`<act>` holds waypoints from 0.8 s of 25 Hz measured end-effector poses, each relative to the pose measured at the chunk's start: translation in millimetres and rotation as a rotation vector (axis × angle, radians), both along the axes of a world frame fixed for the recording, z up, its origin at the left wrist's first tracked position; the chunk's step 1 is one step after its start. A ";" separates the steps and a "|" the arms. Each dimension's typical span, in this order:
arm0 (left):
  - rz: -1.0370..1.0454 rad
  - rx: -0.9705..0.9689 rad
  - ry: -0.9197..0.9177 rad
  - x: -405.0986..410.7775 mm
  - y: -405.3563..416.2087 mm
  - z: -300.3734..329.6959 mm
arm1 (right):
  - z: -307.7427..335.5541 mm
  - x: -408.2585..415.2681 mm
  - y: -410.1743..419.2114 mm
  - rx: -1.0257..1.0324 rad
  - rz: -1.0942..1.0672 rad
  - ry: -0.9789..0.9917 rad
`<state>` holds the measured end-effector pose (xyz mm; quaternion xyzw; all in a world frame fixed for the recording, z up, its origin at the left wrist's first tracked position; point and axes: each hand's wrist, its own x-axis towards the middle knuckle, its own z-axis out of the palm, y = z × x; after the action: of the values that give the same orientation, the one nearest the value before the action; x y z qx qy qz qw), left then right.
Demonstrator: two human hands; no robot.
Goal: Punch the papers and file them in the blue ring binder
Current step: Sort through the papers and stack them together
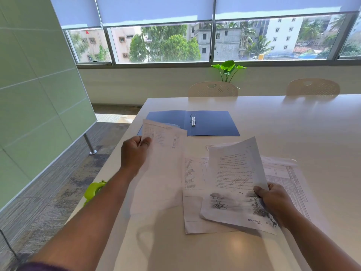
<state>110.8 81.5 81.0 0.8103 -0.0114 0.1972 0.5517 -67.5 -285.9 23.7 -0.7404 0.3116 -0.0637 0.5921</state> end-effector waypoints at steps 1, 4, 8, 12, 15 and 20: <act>0.001 0.070 -0.061 -3.8 -0.7 13.4 | 1.3 0.1 0.6 0.011 0.002 -0.010; -0.002 0.214 -0.208 -14.0 -4.0 55.7 | 6.0 1.5 5.4 -0.045 0.013 -0.065; -0.093 0.192 -0.306 -27.3 -7.9 100.7 | 18.7 6.5 9.0 -0.060 0.018 -0.163; -0.238 -0.005 -0.271 -20.9 -0.6 133.5 | 27.8 15.6 7.2 -0.013 0.048 -0.240; -0.226 0.011 -0.193 -11.5 -6.2 130.7 | 35.7 18.8 15.2 0.048 0.094 -0.278; -0.214 -0.055 0.003 -2.7 -22.8 92.8 | 48.5 16.2 33.6 0.376 0.207 -0.369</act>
<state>108.0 58.7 173.7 0.7891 -0.0918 0.1362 0.5919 -51.3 -252.3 72.1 -0.6213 0.1277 -0.0779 0.7692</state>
